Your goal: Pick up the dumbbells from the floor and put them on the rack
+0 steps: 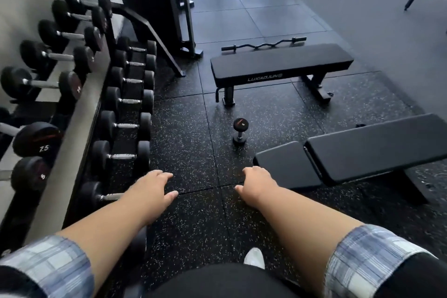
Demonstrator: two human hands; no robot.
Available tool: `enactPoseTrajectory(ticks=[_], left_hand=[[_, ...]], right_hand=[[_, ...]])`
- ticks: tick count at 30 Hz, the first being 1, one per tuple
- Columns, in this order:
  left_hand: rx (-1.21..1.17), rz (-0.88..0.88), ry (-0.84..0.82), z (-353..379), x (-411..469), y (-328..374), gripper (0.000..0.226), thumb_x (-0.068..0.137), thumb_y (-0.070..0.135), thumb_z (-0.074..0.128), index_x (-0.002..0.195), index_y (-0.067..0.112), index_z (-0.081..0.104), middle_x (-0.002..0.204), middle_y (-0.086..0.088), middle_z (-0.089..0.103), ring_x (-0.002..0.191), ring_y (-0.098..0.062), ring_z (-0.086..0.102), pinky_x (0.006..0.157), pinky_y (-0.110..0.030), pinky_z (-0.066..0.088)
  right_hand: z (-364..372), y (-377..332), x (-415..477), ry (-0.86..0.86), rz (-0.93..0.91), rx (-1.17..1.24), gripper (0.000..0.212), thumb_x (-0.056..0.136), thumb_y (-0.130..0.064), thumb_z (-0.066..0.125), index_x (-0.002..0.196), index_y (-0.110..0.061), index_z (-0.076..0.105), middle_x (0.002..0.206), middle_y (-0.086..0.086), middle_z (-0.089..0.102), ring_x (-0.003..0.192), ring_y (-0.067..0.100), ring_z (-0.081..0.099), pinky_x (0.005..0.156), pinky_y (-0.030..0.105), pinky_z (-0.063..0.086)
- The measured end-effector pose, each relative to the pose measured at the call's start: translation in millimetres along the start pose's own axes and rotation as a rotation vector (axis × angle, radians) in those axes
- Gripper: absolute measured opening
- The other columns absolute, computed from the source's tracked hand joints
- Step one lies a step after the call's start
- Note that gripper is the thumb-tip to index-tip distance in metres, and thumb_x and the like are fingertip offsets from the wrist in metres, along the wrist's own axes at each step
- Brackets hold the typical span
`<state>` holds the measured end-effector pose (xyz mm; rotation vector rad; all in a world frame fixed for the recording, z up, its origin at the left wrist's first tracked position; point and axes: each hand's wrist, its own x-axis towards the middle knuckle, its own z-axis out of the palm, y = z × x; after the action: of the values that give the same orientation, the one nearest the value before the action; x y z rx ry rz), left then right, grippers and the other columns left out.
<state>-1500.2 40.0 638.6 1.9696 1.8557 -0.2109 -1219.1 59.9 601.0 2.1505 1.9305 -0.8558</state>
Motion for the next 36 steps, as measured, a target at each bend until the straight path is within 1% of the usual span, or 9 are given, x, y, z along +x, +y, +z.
enactPoseTrajectory(ticks=[3,6,10,14,18,23,26,32,36], left_hand=[[-0.010,0.019,0.008,-9.8,37.6,40.5,0.063,0.093,0.048,0.053,0.148,0.022,0.037,0.152,-0.002,0.037,0.138,-0.021,0.036,0.113,-0.040,0.030],[-0.058,0.016,0.014,-20.1,69.3,81.0,0.064,0.093,0.045,0.054,0.149,0.024,0.032,0.152,-0.002,0.038,0.136,-0.023,0.038,0.112,-0.043,0.033],[-0.081,0.036,0.012,-35.3,104.6,122.5,0.067,0.093,0.046,0.054,0.151,0.027,0.026,0.154,-0.003,0.034,0.138,-0.023,0.036,0.113,-0.043,0.031],[-0.082,0.051,0.014,-46.5,134.8,140.6,0.068,0.093,0.048,0.054,0.151,0.029,0.024,0.153,-0.001,0.036,0.135,-0.022,0.039,0.110,-0.042,0.035],[-0.068,0.058,0.000,-55.2,173.9,143.7,0.070,0.091,0.047,0.057,0.151,0.028,0.026,0.151,-0.002,0.038,0.135,-0.022,0.040,0.111,-0.042,0.034],[-0.055,0.089,-0.037,-68.7,242.5,131.7,0.072,0.089,0.047,0.060,0.151,0.026,0.027,0.151,-0.004,0.039,0.134,-0.023,0.042,0.111,-0.042,0.035],[-0.045,0.109,-0.064,-81.7,298.0,118.3,0.072,0.089,0.048,0.059,0.150,0.026,0.027,0.150,-0.004,0.040,0.133,-0.025,0.043,0.109,-0.044,0.037],[-0.003,0.164,-0.165,-122.5,407.2,88.3,0.073,0.089,0.049,0.059,0.151,0.028,0.026,0.151,-0.004,0.039,0.132,-0.027,0.045,0.106,-0.045,0.041],[0.050,0.216,-0.177,-145.5,460.2,83.4,0.071,0.089,0.049,0.059,0.149,0.028,0.028,0.150,-0.005,0.040,0.129,-0.028,0.048,0.105,-0.045,0.042]], right_hand=[[-23.1,28.9,20.5,0.044,0.008,0.070,0.077,0.087,-0.055,0.062,0.148,-0.017,0.034,0.147,0.008,0.047,0.135,0.032,0.040,0.108,0.048,0.038],[-55.4,53.3,49.5,0.036,0.019,0.110,0.082,0.086,-0.057,0.063,0.149,-0.016,0.031,0.148,0.010,0.046,0.135,0.033,0.042,0.108,0.048,0.039],[-101.6,73.3,93.5,0.042,0.046,0.127,0.080,0.085,-0.057,0.062,0.148,-0.016,0.035,0.146,0.014,0.047,0.132,0.035,0.046,0.106,0.045,0.041],[-120.9,80.9,125.6,0.040,0.032,0.143,0.079,0.086,-0.055,0.062,0.147,-0.014,0.036,0.146,0.017,0.047,0.132,0.036,0.046,0.107,0.042,0.039],[-122.3,83.6,152.7,-0.007,0.046,0.105,0.079,0.085,-0.056,0.063,0.148,-0.015,0.036,0.145,0.015,0.049,0.131,0.036,0.048,0.106,0.044,0.041],[-134.4,71.1,203.4,-0.005,0.078,0.098,0.074,0.085,-0.055,0.064,0.145,-0.016,0.041,0.142,0.013,0.052,0.128,0.035,0.050,0.104,0.044,0.043],[-145.5,56.5,244.6,0.001,0.123,0.100,0.072,0.084,-0.054,0.064,0.143,-0.017,0.043,0.140,0.012,0.054,0.126,0.035,0.052,0.102,0.043,0.044],[-174.6,11.6,323.8,0.004,0.215,0.129,0.076,0.086,-0.053,0.063,0.148,-0.018,0.038,0.144,0.011,0.051,0.129,0.035,0.050,0.104,0.042,0.043],[-190.0,-12.9,356.8,0.035,0.216,0.185,0.067,0.086,-0.051,0.065,0.141,-0.019,0.045,0.140,0.010,0.054,0.126,0.034,0.052,0.102,0.041,0.043]])
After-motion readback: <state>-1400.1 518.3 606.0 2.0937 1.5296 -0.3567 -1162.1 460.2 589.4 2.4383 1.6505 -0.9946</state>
